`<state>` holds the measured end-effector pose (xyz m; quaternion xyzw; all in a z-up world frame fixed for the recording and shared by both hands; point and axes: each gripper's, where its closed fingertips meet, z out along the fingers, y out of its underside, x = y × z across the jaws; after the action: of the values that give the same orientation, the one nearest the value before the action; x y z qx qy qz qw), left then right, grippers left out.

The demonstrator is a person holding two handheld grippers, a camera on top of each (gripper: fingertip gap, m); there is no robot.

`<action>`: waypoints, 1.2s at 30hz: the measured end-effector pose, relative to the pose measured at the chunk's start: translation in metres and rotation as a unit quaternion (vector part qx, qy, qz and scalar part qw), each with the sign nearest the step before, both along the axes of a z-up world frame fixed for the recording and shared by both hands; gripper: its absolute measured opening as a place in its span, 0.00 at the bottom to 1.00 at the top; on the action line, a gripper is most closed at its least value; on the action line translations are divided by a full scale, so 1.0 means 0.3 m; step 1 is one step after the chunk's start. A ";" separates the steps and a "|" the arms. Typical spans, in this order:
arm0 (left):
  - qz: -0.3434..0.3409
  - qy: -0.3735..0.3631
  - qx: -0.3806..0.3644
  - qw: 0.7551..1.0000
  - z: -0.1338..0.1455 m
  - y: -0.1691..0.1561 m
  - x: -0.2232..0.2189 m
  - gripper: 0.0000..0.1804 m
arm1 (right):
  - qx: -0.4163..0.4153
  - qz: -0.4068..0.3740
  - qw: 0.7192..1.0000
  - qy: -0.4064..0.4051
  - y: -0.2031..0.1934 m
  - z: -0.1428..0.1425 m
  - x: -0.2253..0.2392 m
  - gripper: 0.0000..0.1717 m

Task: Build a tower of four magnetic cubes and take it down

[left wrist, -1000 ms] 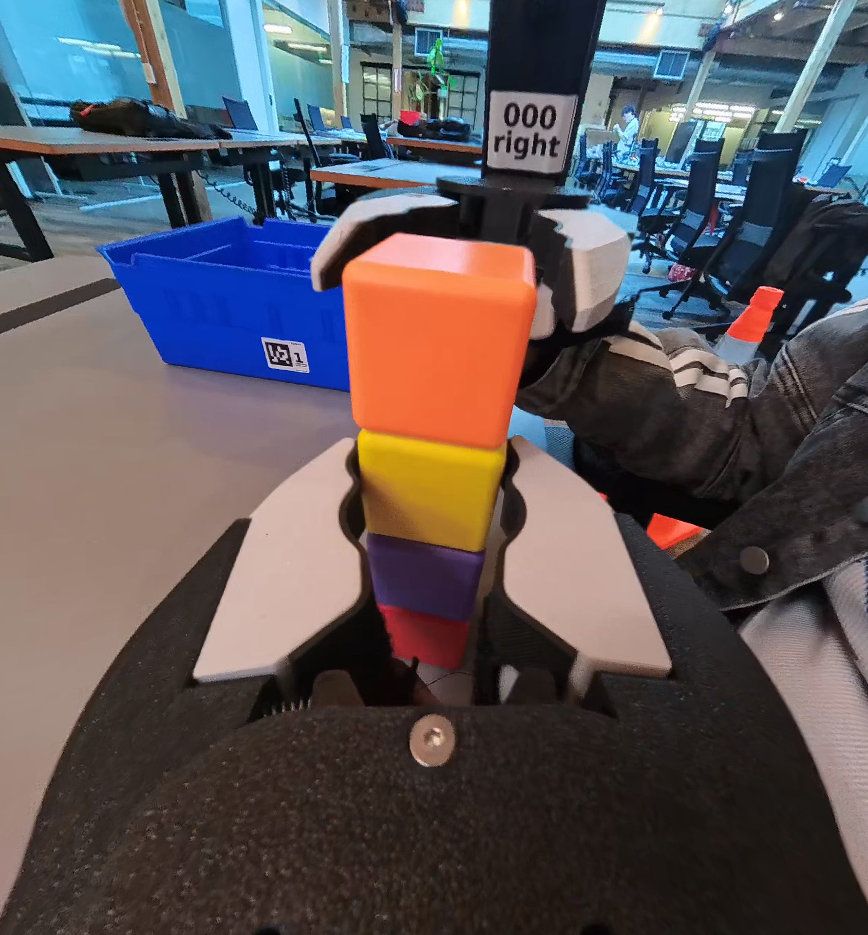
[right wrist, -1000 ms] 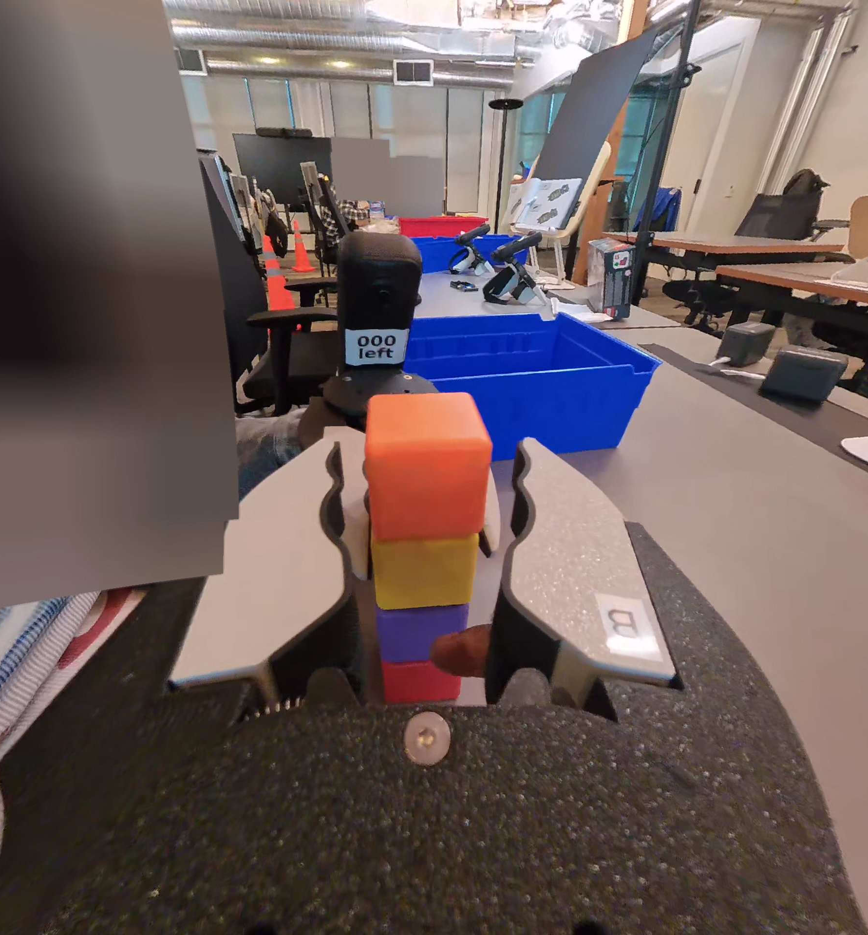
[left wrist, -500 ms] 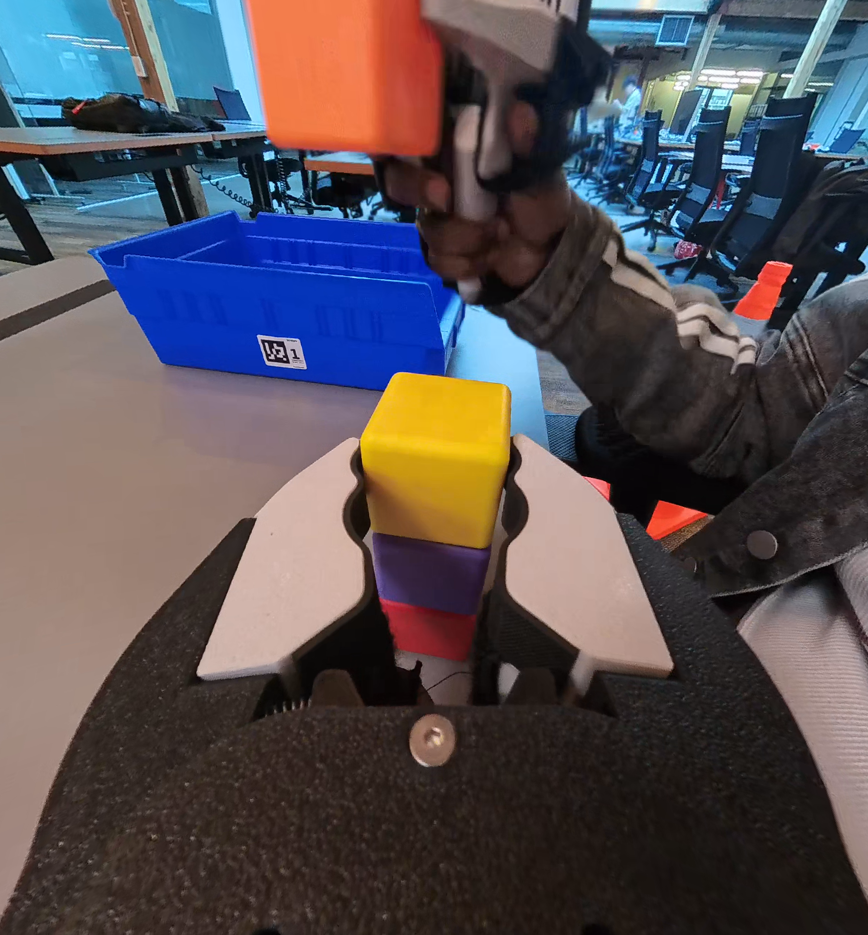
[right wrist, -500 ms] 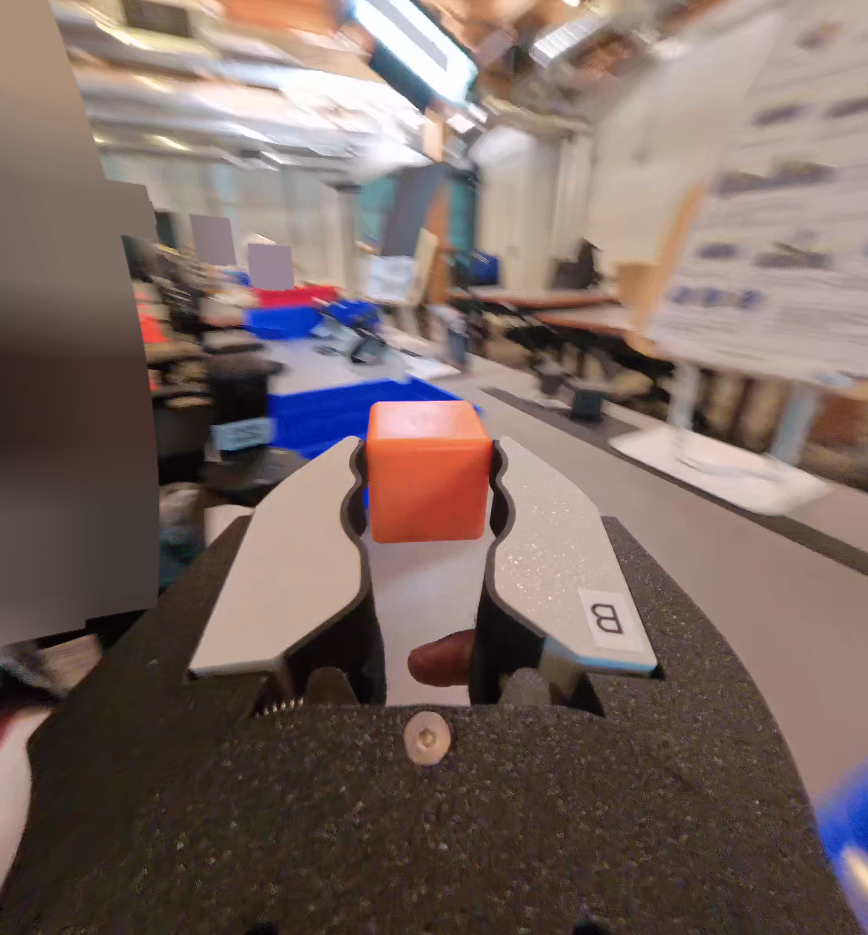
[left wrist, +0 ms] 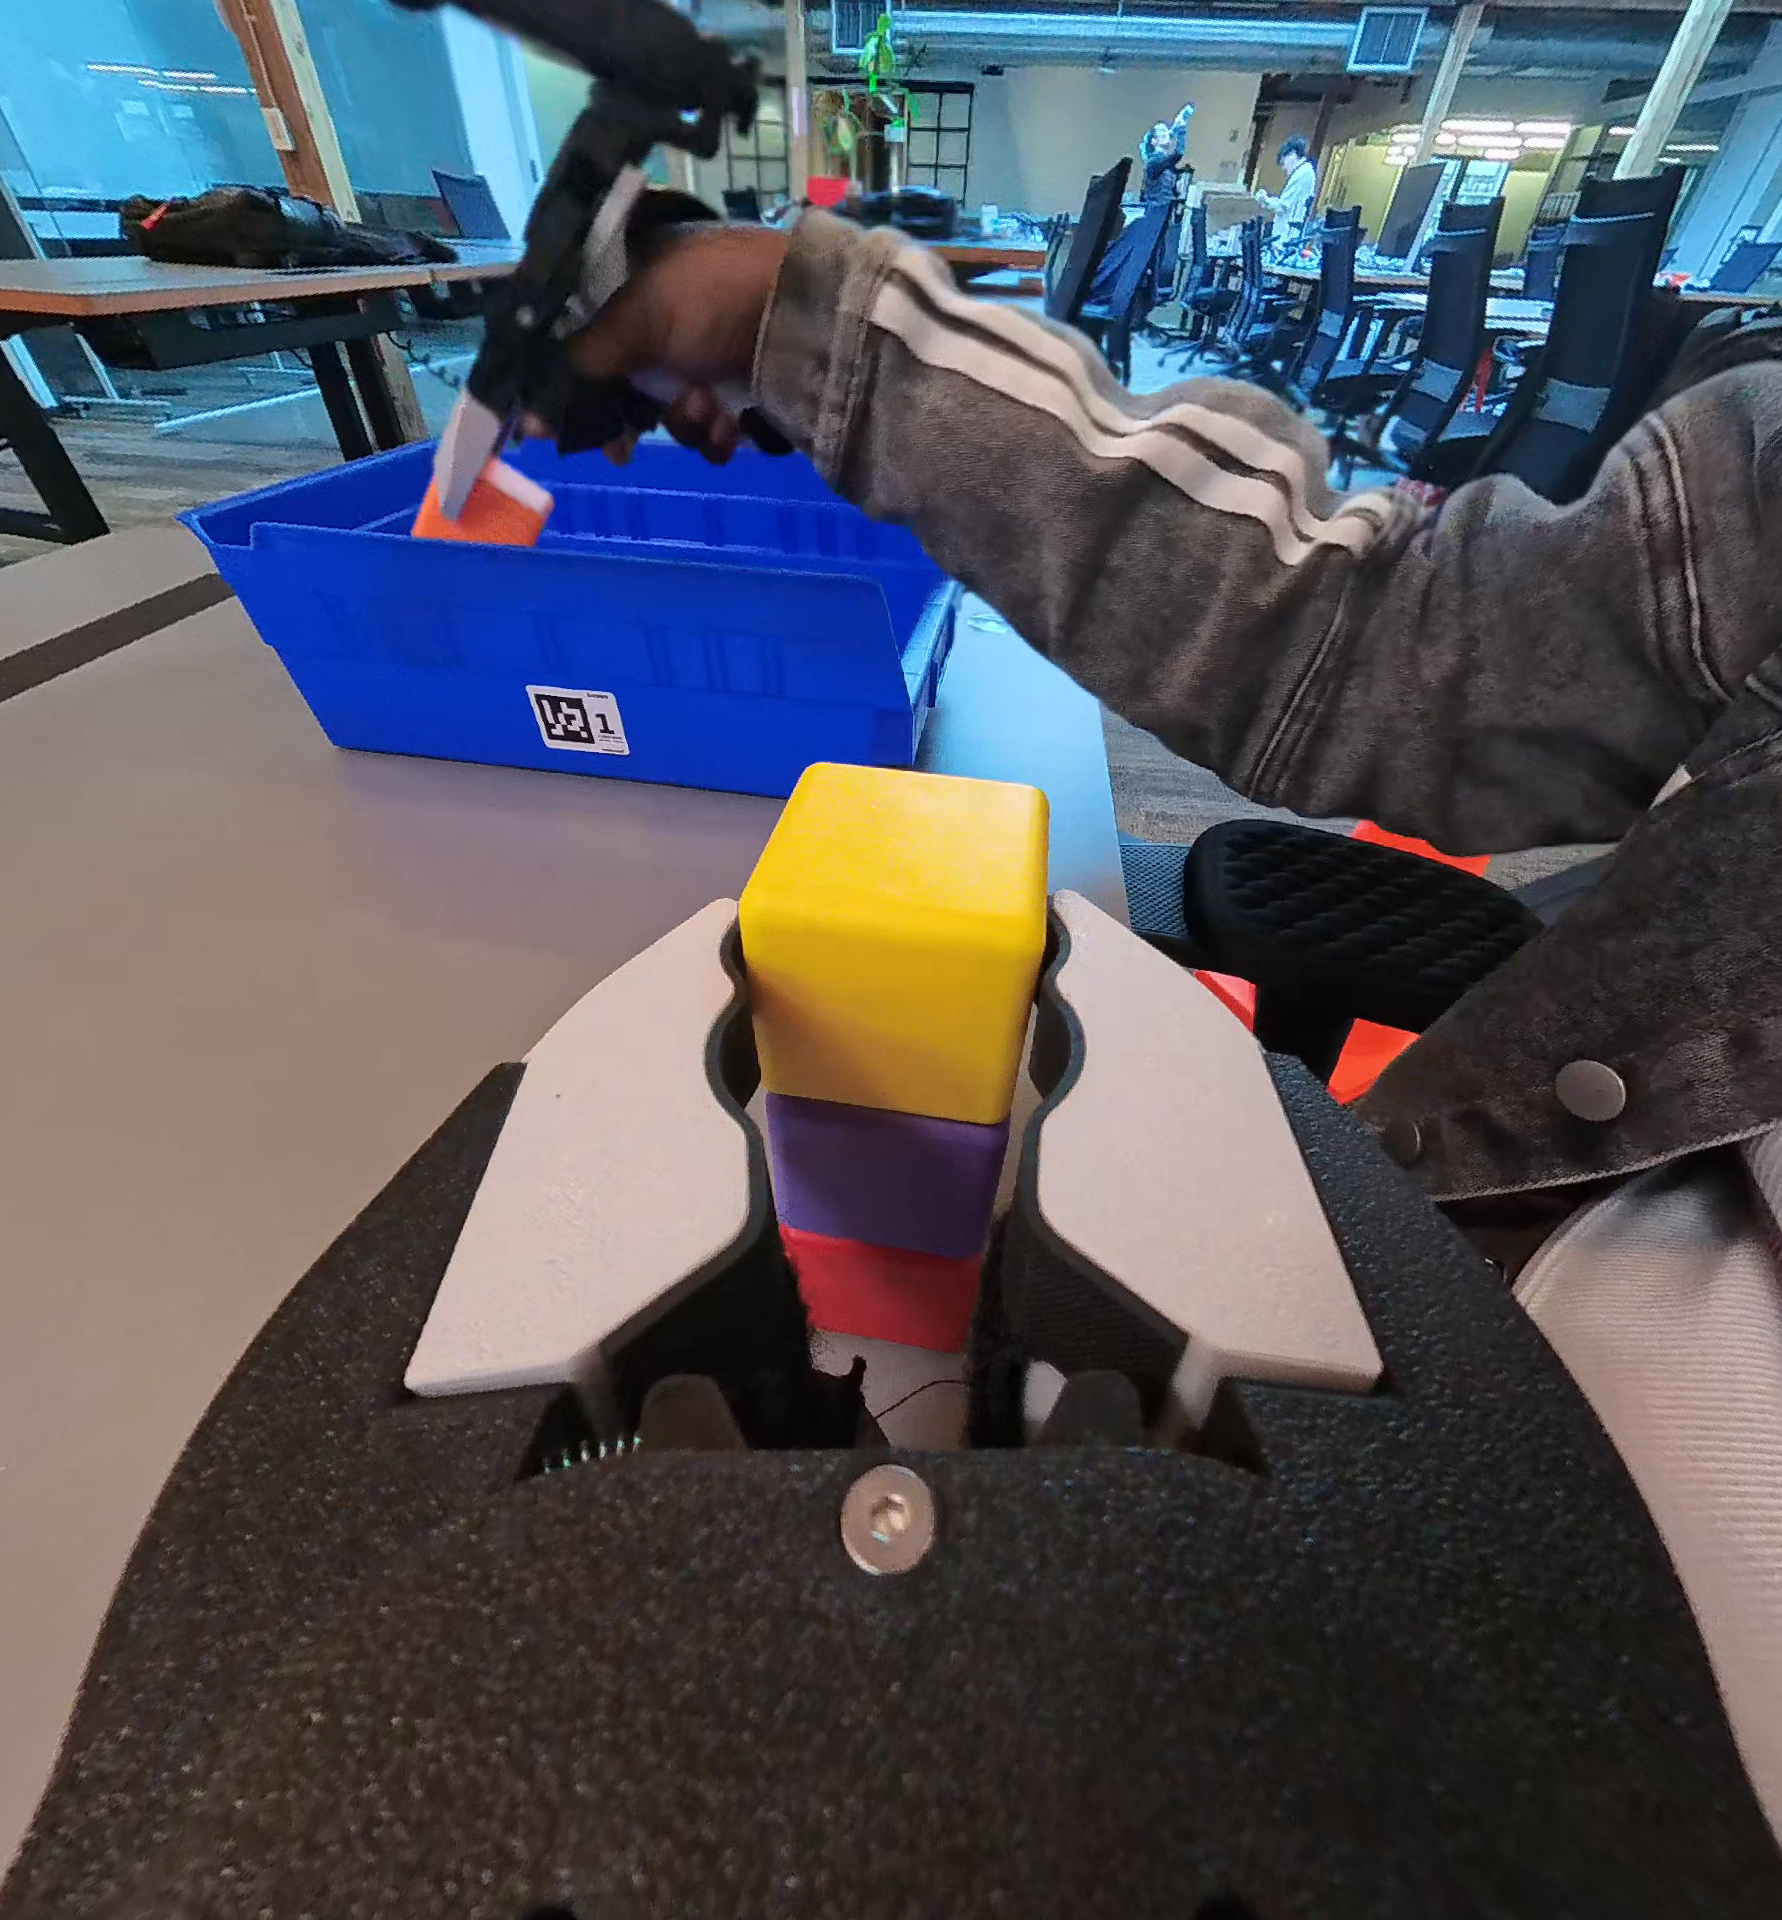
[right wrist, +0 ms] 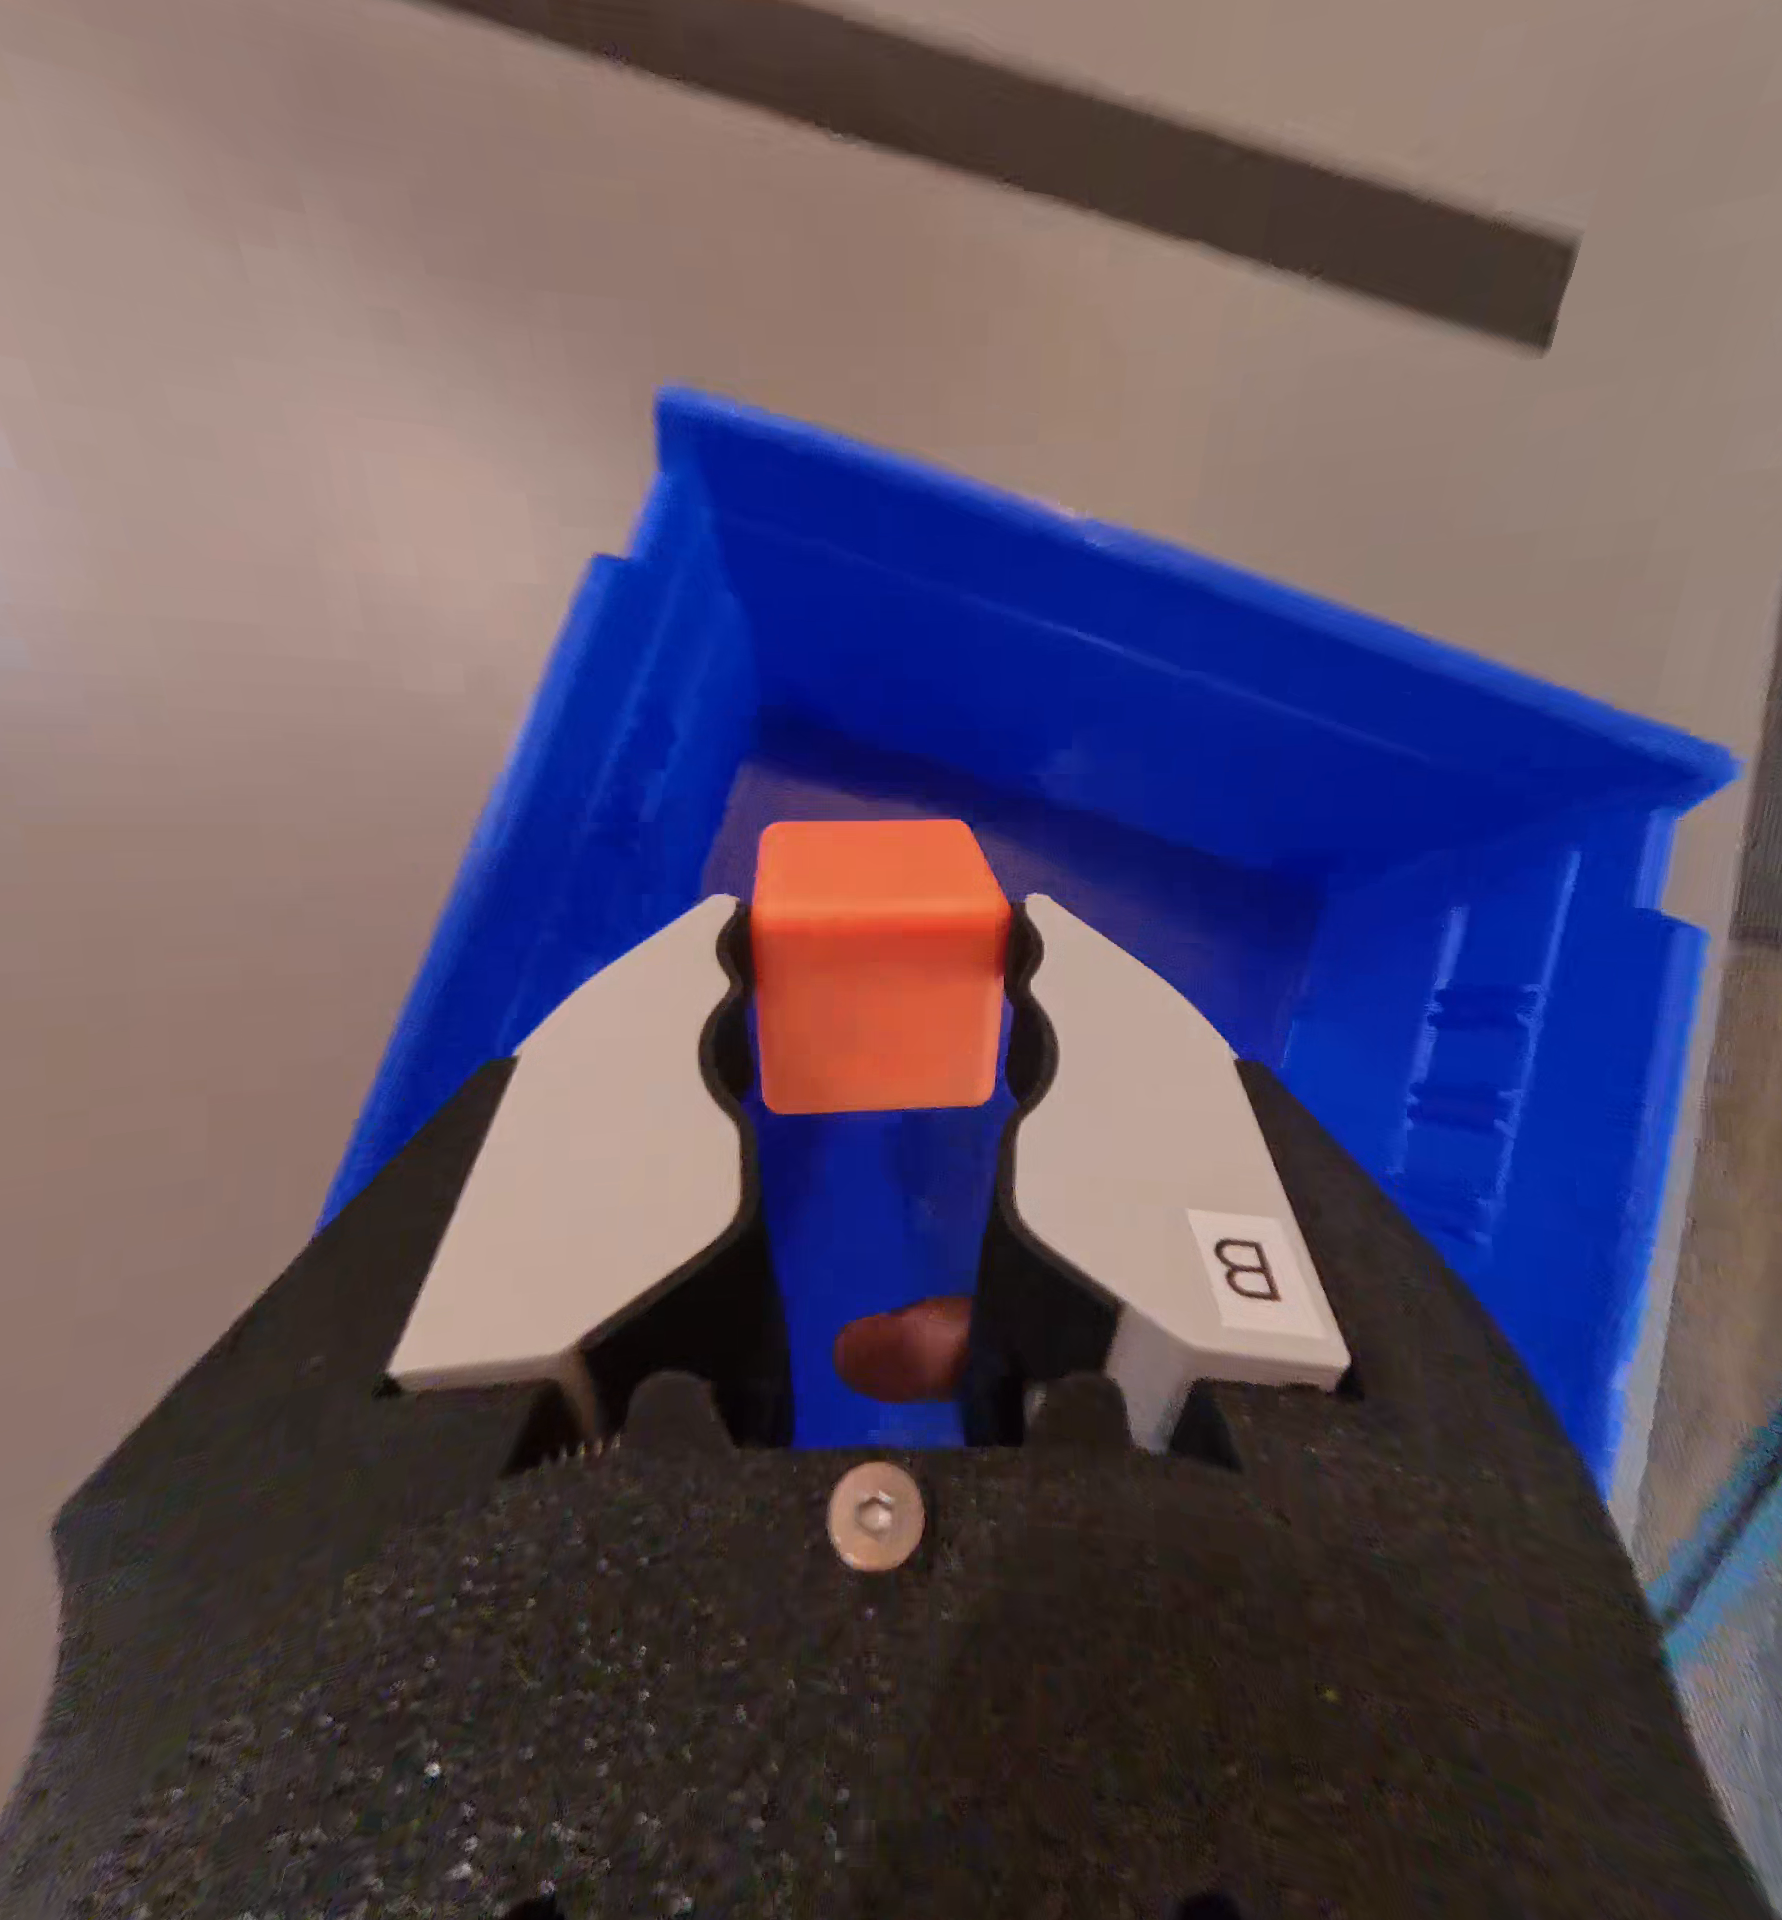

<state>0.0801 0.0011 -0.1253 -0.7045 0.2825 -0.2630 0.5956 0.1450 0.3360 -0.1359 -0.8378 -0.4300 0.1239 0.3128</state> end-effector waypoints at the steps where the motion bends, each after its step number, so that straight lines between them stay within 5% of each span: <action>1: 0.000 0.000 0.000 1.000 0.000 0.000 0.000 0.28 | -0.014 -0.005 1.000 -0.017 0.015 -0.032 -0.007 0.27; 8: -0.002 0.000 0.001 1.000 0.000 0.000 0.000 0.28 | -0.090 -0.039 0.991 -0.090 0.081 -0.161 -0.036 0.27; 19: -0.003 0.002 0.001 1.000 -0.001 0.000 0.001 0.28 | -0.092 -0.066 0.990 -0.084 0.123 -0.213 -0.062 0.27; 22: -0.003 0.002 0.001 1.000 -0.001 0.000 0.001 0.28 | -0.090 -0.066 0.992 -0.061 0.122 -0.197 -0.071 0.37; 25: -0.003 0.003 0.001 1.000 -0.001 0.000 0.001 0.28 | -0.050 -0.069 0.996 0.008 0.127 -0.098 -0.086 0.40; 28: -0.004 0.002 0.002 1.000 -0.001 0.000 0.002 0.28 | 0.042 -0.041 0.985 0.160 0.083 0.123 -0.131 0.42; 32: -0.008 0.002 -0.009 1.000 -0.001 -0.003 0.004 0.28 | 0.102 0.100 0.929 0.340 -0.180 0.404 -0.199 0.42; 36: -0.006 -0.002 -0.011 1.000 0.014 -0.008 0.003 0.41 | 0.096 0.292 0.866 0.393 -0.540 0.505 -0.234 0.40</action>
<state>0.0809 -0.0013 -0.1212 -0.7089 0.2824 -0.2711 0.5868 0.0747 0.1741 0.0156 -0.5215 -0.5062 0.4867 0.4847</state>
